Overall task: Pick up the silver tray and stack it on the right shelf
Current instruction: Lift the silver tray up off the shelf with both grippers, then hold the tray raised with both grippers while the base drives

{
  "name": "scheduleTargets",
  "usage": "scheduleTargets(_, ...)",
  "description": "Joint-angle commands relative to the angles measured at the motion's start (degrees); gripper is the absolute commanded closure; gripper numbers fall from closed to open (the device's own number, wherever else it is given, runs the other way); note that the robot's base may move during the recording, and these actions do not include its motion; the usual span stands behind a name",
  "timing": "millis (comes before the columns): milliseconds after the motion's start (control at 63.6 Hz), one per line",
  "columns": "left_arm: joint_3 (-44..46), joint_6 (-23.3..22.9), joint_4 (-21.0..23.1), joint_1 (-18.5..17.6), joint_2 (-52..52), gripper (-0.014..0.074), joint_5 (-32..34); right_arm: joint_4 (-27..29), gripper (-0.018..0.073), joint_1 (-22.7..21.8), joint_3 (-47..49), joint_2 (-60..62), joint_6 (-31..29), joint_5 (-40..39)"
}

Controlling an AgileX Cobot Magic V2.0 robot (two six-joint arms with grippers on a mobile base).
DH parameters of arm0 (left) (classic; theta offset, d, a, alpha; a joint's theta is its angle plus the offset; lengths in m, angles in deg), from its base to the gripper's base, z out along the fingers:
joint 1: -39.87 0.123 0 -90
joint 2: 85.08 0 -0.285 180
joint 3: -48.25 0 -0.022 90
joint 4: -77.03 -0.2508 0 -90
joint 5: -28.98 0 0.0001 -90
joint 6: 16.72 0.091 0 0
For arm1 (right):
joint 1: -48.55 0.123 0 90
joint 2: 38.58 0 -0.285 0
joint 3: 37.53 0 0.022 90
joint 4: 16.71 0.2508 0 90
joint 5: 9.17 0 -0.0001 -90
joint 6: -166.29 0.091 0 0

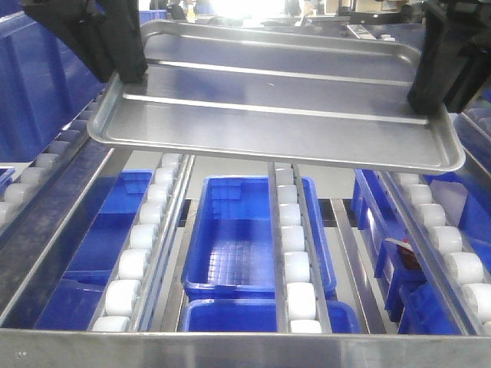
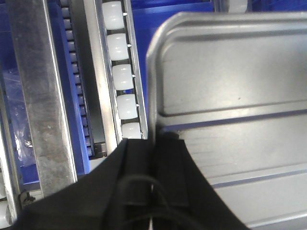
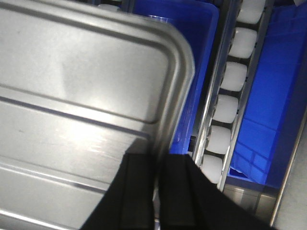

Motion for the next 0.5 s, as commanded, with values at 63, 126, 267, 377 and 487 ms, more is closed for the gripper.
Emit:
scheduleTargets(63,1.91,0.25,-2.64,-0.28,-2.38,0.0689,1.39,-1.82,0.0503,-0.11,1.89,1.94,-1.87,0.18)
scheduleTargets(126,1.91,0.25,-2.64,-0.28,-2.38,0.0689,1.39,-1.82,0.0503,-0.11,1.89,1.94,-1.87,0.18)
scheduleTargets(267,1.91,0.25,-2.64,-0.28,-2.38,0.0689,1.39,-1.82,0.0503,-0.11,1.89,1.94,-1.87,0.18)
scheduleTargets(377,1.91,0.25,-2.64,-0.28,-2.38,0.0689,1.39,-1.82,0.0503,-0.11,1.89,1.94,-1.87,0.18)
scheduleTargets(487,1.91,0.25,-2.64,-0.28,-2.38,0.0689,1.39,-1.82,0.0503,-0.11,1.89,1.94,-1.87,0.18)
